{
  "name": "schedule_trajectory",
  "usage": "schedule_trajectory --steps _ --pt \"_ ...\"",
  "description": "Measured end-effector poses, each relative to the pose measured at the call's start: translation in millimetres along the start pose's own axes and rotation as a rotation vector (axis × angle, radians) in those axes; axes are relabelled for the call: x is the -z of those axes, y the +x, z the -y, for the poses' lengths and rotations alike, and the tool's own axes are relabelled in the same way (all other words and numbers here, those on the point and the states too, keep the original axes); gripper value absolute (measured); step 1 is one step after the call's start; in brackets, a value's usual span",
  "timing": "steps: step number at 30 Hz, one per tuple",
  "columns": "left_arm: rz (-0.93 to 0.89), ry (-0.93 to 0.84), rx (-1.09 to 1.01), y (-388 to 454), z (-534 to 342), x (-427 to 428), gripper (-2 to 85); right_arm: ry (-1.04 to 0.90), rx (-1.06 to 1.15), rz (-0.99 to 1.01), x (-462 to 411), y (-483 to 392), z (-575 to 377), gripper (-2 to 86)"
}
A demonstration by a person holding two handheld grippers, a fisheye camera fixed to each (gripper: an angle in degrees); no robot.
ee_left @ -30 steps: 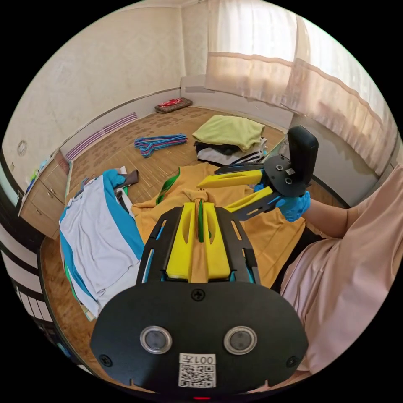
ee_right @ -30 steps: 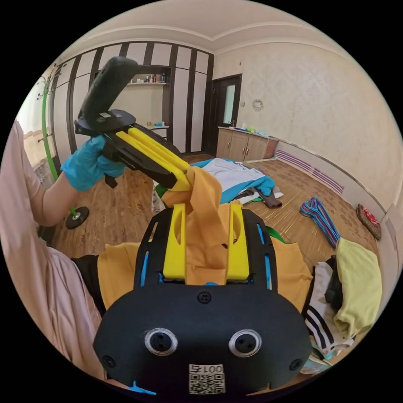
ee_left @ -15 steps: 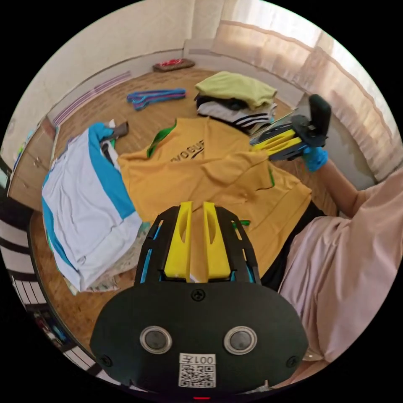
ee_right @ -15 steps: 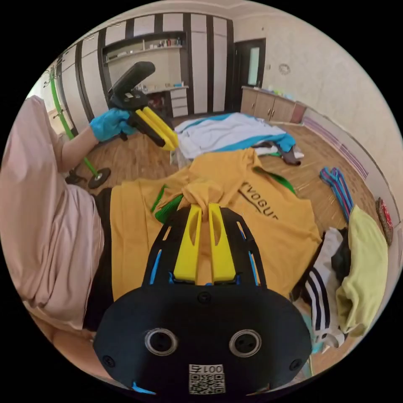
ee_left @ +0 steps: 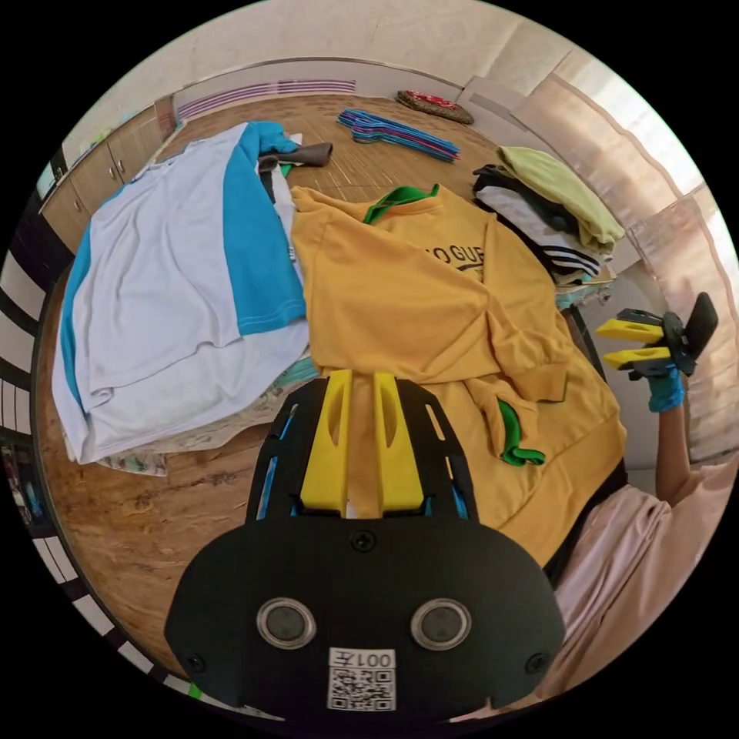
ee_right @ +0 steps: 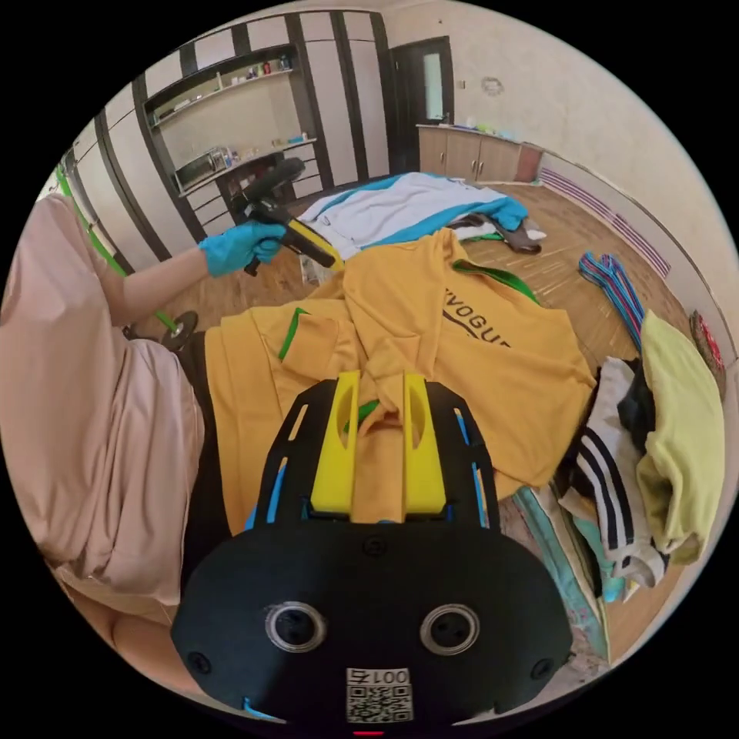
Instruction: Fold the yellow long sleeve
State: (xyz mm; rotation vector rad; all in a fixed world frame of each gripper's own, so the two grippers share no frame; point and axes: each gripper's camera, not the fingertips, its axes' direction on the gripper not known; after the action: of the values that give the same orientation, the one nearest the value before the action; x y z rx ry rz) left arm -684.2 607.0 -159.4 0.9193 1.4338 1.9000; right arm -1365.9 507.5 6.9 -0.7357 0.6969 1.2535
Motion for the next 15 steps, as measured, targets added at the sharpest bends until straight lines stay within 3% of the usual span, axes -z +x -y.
schedule_trajectory --steps 10,15 --pt "0.037 0.038 0.101 -13 28 -16 0.8 -0.384 0.242 -0.081 -89 -19 43 9.8" --pt "0.029 0.040 0.113 -18 33 -20 0.6 -0.476 0.207 -0.042 -98 -2 44 5.1"
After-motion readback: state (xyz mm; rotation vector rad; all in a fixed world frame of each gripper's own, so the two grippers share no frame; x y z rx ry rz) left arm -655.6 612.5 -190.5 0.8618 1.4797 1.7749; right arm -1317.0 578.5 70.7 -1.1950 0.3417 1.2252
